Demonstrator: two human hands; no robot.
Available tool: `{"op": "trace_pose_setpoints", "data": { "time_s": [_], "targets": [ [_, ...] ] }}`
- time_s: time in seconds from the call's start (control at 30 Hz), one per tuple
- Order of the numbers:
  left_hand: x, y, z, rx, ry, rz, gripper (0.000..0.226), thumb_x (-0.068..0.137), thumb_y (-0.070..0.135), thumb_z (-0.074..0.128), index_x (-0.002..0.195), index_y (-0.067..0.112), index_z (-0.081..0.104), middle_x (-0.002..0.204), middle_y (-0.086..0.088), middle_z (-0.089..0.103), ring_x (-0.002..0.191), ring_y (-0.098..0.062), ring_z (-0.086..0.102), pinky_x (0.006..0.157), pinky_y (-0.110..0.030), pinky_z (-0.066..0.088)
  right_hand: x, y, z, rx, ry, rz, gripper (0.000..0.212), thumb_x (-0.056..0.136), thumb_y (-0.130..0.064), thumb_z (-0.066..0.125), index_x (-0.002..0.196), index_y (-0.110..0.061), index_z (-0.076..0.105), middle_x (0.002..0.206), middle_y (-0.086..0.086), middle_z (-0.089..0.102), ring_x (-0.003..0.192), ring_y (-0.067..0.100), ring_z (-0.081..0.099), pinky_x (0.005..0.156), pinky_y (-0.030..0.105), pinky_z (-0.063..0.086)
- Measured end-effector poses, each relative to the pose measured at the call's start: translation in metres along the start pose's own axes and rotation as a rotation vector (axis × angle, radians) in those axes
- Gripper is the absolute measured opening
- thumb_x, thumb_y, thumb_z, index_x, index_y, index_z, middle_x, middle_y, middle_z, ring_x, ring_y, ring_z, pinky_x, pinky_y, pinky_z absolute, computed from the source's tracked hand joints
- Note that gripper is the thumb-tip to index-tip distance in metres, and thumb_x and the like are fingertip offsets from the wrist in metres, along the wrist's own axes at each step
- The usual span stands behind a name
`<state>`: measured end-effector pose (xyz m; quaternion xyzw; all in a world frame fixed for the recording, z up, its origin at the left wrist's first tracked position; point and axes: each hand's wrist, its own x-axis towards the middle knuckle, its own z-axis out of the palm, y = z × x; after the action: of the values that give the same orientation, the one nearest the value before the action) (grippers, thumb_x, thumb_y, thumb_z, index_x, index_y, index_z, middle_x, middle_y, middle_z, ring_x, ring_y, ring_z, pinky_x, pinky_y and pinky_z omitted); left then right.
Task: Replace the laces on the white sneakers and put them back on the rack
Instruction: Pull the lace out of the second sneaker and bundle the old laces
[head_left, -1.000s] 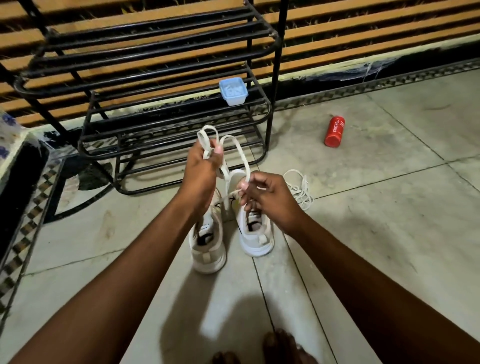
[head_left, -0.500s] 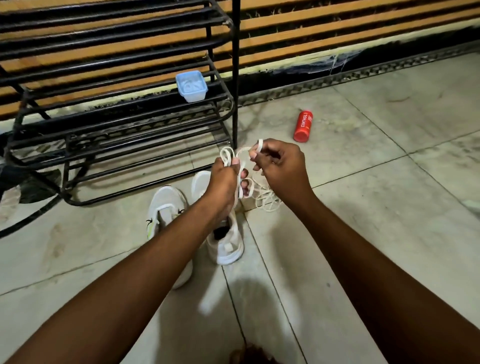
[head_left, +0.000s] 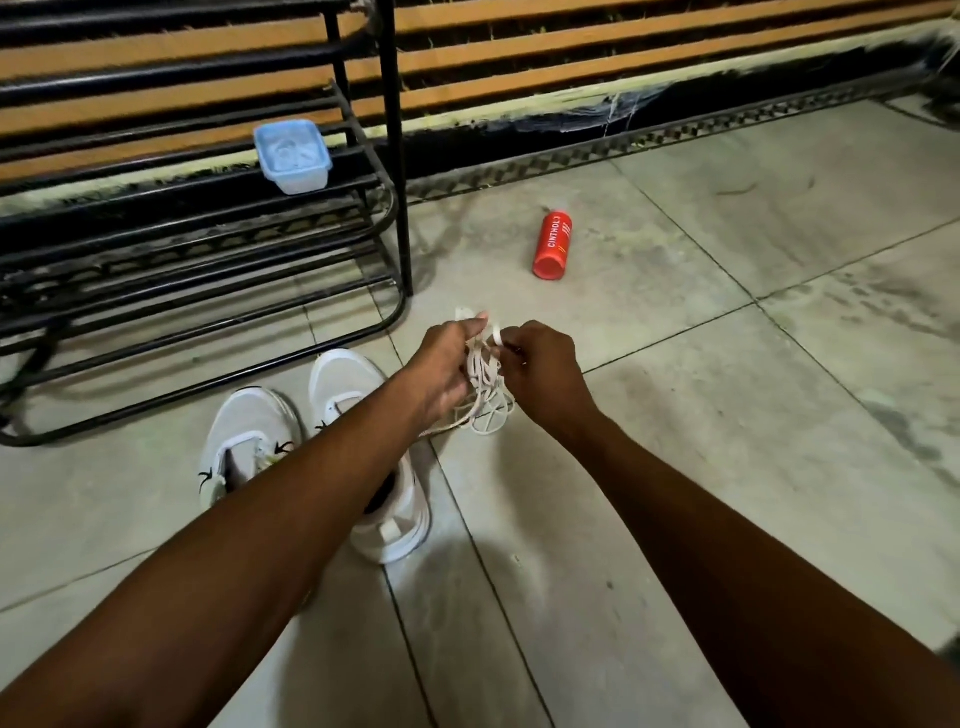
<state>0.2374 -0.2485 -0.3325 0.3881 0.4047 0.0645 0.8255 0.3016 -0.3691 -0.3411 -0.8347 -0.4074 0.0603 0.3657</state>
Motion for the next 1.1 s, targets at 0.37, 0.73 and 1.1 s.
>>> {"op": "trace_pose_setpoints", "data": {
  "time_s": [0.37,0.73,1.1],
  "targets": [
    [-0.007,-0.004,-0.056,1.295,0.261,0.436,0.038,0.087,0.005,0.059,0.123,0.016,0.068,0.127,-0.015,0.065,0.125,-0.031,0.057,0.094,-0.027,0.044,-0.026,0.016,0.029,-0.265,-0.458,0.008,0.040,0.093,-0.017,0.062,0.131,-0.004,0.059,0.124,0.024,0.056,0.119,0.041,0.052,0.097,0.039,0.042],
    [0.003,-0.017,-0.041,1.305,0.033,0.369,0.041,0.085,0.002,0.054,0.119,0.019,0.068,0.112,-0.005,0.073,0.111,-0.020,0.064,0.096,-0.029,0.050,-0.035,0.033,0.034,-0.375,-0.496,-0.023,0.048,0.088,-0.022,0.054,0.136,-0.016,0.055,0.140,0.018,0.045,0.121,0.044,0.046,0.092,0.054,0.051],
    [0.000,-0.035,-0.041,1.490,0.164,0.268,0.035,0.091,0.021,0.065,0.123,0.009,0.058,0.130,-0.020,0.060,0.121,-0.038,0.057,0.085,-0.033,0.045,-0.040,0.039,0.030,-0.155,-0.345,0.070,0.025,0.090,-0.003,0.058,0.114,0.001,0.066,0.117,0.022,0.063,0.109,0.038,0.060,0.091,0.036,0.044]
  ]
}}
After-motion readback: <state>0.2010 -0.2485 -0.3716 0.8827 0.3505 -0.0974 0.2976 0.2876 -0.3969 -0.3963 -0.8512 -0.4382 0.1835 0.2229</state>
